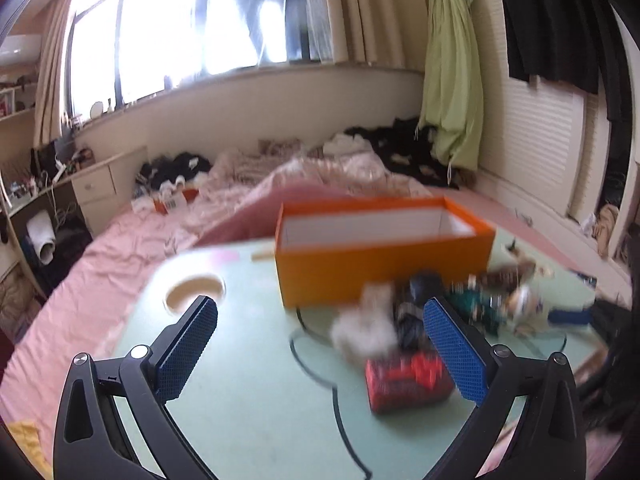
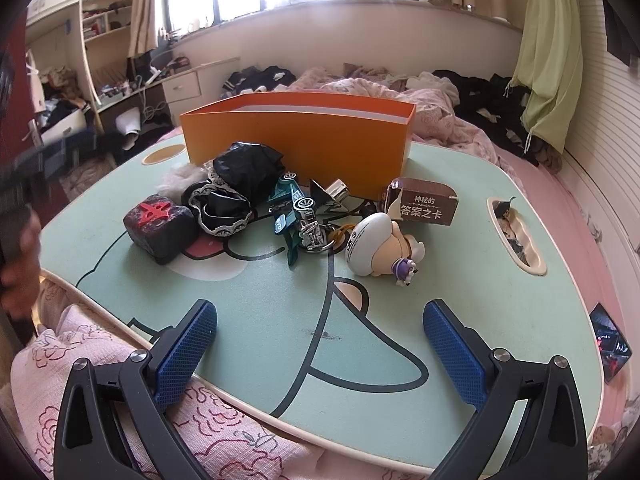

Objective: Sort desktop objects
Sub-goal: 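Reach the left gripper into the box and grasp the beige fluffy item, then lift the beige fluffy item out and set it beside the figurine, left gripper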

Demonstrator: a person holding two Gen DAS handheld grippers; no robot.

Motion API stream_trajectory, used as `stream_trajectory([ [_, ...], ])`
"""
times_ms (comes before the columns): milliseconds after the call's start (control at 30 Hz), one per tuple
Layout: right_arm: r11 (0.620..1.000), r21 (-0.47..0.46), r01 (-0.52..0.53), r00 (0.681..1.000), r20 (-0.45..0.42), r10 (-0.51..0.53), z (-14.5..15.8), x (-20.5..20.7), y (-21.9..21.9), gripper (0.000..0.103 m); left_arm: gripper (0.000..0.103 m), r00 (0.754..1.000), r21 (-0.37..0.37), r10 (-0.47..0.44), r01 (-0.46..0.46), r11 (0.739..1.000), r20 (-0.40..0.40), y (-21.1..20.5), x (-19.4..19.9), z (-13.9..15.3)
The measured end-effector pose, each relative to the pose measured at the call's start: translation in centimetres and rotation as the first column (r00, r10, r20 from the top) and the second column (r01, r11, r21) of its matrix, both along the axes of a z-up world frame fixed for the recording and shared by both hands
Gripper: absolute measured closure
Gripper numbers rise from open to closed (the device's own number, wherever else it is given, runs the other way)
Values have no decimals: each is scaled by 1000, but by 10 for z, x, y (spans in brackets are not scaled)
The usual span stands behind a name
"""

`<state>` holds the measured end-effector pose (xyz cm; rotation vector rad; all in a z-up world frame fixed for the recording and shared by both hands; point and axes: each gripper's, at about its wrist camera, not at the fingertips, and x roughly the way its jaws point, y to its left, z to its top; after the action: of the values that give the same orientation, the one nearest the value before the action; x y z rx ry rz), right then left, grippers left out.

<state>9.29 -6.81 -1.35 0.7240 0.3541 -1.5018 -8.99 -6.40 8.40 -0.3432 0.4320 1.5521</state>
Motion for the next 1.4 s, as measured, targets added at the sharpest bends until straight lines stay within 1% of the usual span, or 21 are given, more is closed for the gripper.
stream_trajectory([
  [67,1000,0,2,1000,-1,-2,0,0,0,0,0,1000,-6,-14,15,1000,28,18,-5,22],
  [133,1000,1,4,1000,-1,-4,0,0,0,0,1,996,-62,-34,39,997,88,46,-10,39],
  [167,1000,1,4,1000,-1,-4,0,0,0,0,4,990,-106,-55,69,992,127,63,-11,44],
  [233,1000,1,6,1000,-2,-6,0,0,0,0,12,976,-221,-101,143,965,194,99,-7,43],
  [267,1000,1,7,1000,-2,-7,0,0,0,0,20,969,-277,-112,172,945,221,116,-4,39],
  [300,1000,1,7,1000,-2,-7,0,0,0,0,24,961,-344,-116,200,917,250,136,0,32],
  [333,1000,2,8,1000,-2,-8,0,0,0,0,29,953,-418,-113,227,879,280,158,6,22],
  [400,1000,1,10,1000,-2,-10,0,0,0,0,30,939,-542,-80,260,799,334,193,14,-1],
  [433,1000,0,10,1000,-2,-10,2,2,0,0,30,935,-576,-71,272,771,346,200,19,-12],
  [533,1000,1,12,1000,-3,-12,5,4,-2,0,30,934,-640,-63,289,712,351,219,37,-31],
  [633,1000,1,15,1000,-3,-15,5,4,-2,0,30,938,-653,-104,308,692,332,221,56,-34],
  [700,1000,2,17,1000,-3,-17,5,4,-2,0,42,947,-677,-101,290,677,305,227,63,-36],
  [733,1000,2,19,1000,-4,-19,5,4,-2,0,60,951,-692,-92,280,665,296,229,63,-35],
  [767,1000,2,20,1000,-4,-20,5,4,-2,0,71,953,-715,-78,272,644,293,234,63,-39],
  [800,1000,2,20,1000,-4,-20,5,4,-2,0,71,950,-730,-66,278,624,305,238,63,-45],
  [900,1000,2,21,1000,-4,-21,7,5,-5,0,71,947,-746,-66,290,599,314,241,64,-54],
  [967,1000,2,24,1000,-5,-24,7,5,-5,0,71,945,-744,-79,300,597,317,239,66,-58],
  [1000,1000,2,24,1000,-5,-24,7,5,-5,0,71,945,-736,-88,303,606,316,238,67,-60],
  [1067,1000,2,26,1000,-5,-26,7,5,-5,0,78,937,-719,-101,323,616,335,237,66,-59],
  [1167,1000,1,28,1000,-5,-28,7,6,-5,0,88,932,-689,-108,331,644,347,234,63,-53],
  [1400,999,3,34,999,-6,-34,6,5,-5,1,93,900,-551,-144,371,747,411,216,45,-11],
])
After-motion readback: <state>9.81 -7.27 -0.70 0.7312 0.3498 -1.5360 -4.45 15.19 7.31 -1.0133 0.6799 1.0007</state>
